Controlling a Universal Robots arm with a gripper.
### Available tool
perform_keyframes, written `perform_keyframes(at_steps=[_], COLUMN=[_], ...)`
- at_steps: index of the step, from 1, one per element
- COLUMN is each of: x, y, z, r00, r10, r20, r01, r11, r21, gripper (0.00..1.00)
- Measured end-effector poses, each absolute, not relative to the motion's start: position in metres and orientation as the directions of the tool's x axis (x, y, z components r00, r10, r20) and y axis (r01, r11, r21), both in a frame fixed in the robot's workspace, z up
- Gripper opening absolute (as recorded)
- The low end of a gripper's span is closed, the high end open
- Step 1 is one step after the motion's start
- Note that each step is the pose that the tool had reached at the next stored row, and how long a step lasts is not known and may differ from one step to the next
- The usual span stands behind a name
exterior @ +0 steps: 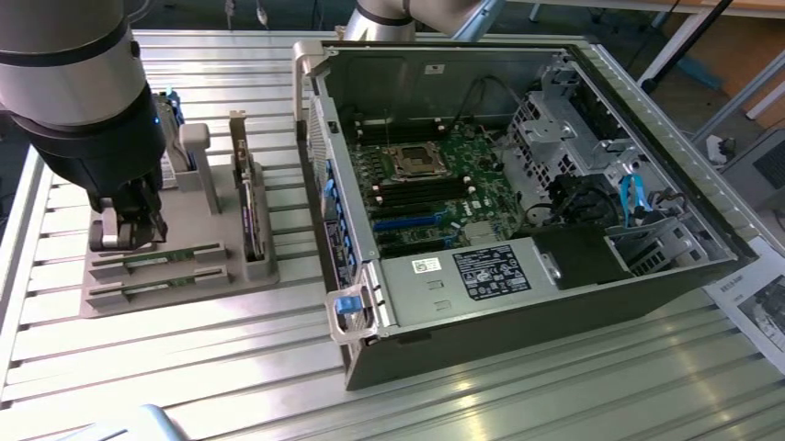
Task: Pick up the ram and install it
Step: 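Pick up the ram and move it above insertion slot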
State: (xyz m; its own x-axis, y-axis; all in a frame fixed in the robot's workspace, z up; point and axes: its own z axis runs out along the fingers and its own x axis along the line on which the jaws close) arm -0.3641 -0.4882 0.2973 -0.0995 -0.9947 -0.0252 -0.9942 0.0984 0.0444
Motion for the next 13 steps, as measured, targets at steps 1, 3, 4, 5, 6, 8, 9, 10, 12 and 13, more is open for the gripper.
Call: perform_keyframes(at_steps=[1,3,4,5,6,8,9,10,12,13], x=[-0.3641,-0.3641,-0.3641,-0.3641,-0.3641,-0.3641,-0.3641,-0.3641,-0.3641,-0.3641], y=[-0.4882,-0.4883,-0.4883,-0.4883,-0.4883,-0.4883,-0.4883,-0.4883,-0.4884,-0.4883], z=[0.2973,0.2972,0.2972,0.2972,0.2972,0.2972,0.2972,0.2972,0.2966,0.2959], r00=[-0.1,-0.099,-0.099,-0.099,-0.099,-0.099,-0.099,-0.099,-0.099,-0.099], r10=[-0.995,-0.995,-0.995,-0.995,-0.995,-0.995,-0.995,-0.995,-0.995,-0.995], r20=[-0.025,-0.025,-0.025,-0.025,-0.025,-0.026,-0.026,-0.026,-0.026,-0.026], r01=[-0.994,-0.994,-0.994,-0.994,-0.994,-0.994,-0.994,-0.994,-0.994,-0.994], r11=[0.098,0.098,0.098,0.098,0.098,0.098,0.098,0.098,0.098,0.098], r21=[0.044,0.044,0.044,0.044,0.044,0.044,0.044,0.044,0.044,0.044], gripper=[0.1,0.1,0.1,0.1,0.1,0.1,0.1,0.1,0.1,0.1])
